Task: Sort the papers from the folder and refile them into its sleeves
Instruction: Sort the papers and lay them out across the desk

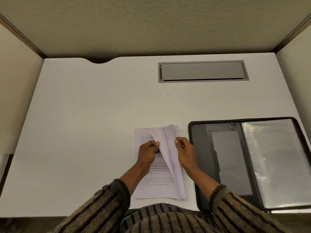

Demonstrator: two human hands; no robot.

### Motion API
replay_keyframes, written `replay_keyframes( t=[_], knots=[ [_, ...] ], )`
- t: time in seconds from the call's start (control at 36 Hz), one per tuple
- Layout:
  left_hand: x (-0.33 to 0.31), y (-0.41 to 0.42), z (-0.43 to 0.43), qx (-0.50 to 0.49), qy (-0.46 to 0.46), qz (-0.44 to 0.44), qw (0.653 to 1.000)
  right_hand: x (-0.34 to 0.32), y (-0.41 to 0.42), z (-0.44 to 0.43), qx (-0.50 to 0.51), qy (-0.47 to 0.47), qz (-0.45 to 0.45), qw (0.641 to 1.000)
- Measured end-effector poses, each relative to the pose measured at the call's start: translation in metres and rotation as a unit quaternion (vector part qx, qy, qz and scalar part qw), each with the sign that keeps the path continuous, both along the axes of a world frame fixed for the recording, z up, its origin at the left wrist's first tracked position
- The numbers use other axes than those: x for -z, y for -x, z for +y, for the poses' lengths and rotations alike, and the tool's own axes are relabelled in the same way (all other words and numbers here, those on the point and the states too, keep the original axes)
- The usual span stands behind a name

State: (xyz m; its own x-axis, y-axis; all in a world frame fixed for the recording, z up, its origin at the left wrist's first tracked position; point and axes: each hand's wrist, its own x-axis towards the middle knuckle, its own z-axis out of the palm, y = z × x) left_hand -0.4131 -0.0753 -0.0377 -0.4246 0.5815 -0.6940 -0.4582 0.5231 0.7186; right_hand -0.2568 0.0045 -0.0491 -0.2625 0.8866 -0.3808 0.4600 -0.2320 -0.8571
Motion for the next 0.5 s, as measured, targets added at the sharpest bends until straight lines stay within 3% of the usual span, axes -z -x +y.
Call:
replay_keyframes(
  t=[0.5],
  knots=[
    [0.0017, 0.0002, 0.0039, -0.003, 0.017, -0.001, 1.000, 0.0060, -0.0093, 0.0056, 0.076, 0.107, 0.026, 0.991]
  ],
)
